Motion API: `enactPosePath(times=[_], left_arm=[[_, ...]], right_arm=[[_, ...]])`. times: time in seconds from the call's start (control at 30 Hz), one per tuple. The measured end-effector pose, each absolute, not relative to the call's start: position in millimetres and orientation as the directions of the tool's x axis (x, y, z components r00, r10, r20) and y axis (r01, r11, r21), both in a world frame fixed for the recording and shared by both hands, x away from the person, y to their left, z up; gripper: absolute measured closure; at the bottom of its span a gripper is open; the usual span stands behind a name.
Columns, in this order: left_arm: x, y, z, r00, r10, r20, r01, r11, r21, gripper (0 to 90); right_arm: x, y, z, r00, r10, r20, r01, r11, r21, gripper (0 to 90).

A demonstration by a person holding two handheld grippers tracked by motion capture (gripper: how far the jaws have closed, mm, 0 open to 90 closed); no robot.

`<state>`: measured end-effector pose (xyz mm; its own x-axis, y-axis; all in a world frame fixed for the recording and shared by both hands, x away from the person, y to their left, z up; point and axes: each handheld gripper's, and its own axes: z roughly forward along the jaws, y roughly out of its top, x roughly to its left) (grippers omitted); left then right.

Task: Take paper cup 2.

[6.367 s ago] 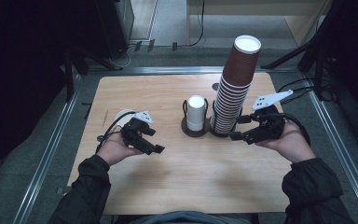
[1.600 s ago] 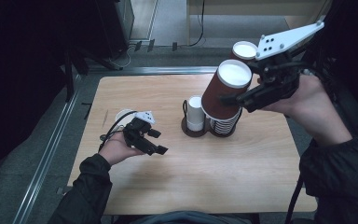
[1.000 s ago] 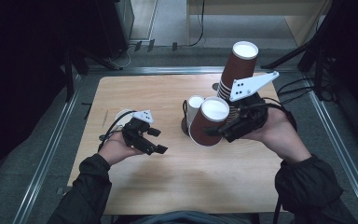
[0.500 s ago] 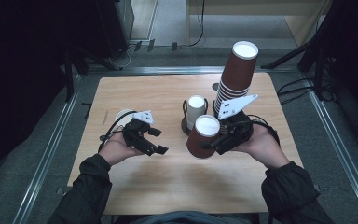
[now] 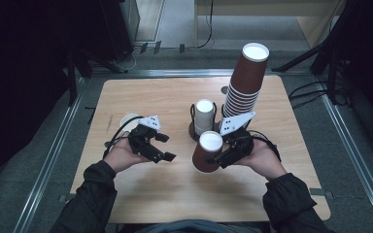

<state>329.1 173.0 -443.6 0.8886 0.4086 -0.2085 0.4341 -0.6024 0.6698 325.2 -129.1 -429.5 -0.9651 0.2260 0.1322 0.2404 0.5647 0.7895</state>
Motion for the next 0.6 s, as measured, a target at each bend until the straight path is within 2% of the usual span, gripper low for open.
enactPosePath(times=[0.6], left_arm=[[323,171,-448,0.894,0.396,-0.209,0.425,-0.602,0.676,15.9]], right_arm=[[329,-125,-456,-0.964,0.216,0.156,0.251,0.546,0.799,18.7]])
